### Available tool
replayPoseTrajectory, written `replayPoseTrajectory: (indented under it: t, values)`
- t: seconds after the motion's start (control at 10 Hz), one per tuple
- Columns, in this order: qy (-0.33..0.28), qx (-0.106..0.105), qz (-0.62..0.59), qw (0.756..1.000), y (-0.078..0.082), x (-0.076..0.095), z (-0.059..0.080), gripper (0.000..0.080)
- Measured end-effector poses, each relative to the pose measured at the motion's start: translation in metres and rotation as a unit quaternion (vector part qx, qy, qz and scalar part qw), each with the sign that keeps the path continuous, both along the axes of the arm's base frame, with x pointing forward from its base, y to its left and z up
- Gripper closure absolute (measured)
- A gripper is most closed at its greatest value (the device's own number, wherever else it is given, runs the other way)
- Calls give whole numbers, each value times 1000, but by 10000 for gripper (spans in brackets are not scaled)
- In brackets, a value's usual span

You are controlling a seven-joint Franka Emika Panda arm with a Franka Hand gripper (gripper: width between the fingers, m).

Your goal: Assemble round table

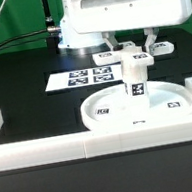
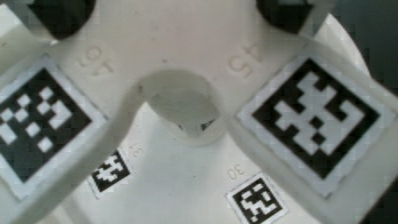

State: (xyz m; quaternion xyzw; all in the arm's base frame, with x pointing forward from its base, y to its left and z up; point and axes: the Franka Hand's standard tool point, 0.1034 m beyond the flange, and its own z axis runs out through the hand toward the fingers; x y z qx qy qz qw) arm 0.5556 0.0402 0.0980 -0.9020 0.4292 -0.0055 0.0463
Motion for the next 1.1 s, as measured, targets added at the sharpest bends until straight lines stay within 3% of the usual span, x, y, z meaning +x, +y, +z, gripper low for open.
replayPoseTrajectory:
  t: [0.3,0.4,0.5,0.7,1.1]
  values:
    - [2,2,-40,999,0,0,0,357]
    - [2,2,-40,999,0,0,0,207]
    - [6,5,-36,999,1,0,6,207]
    - [8,15,-27,999,0,-2,35,155]
    - [7,13,-27,1000,1,-2,30,151]
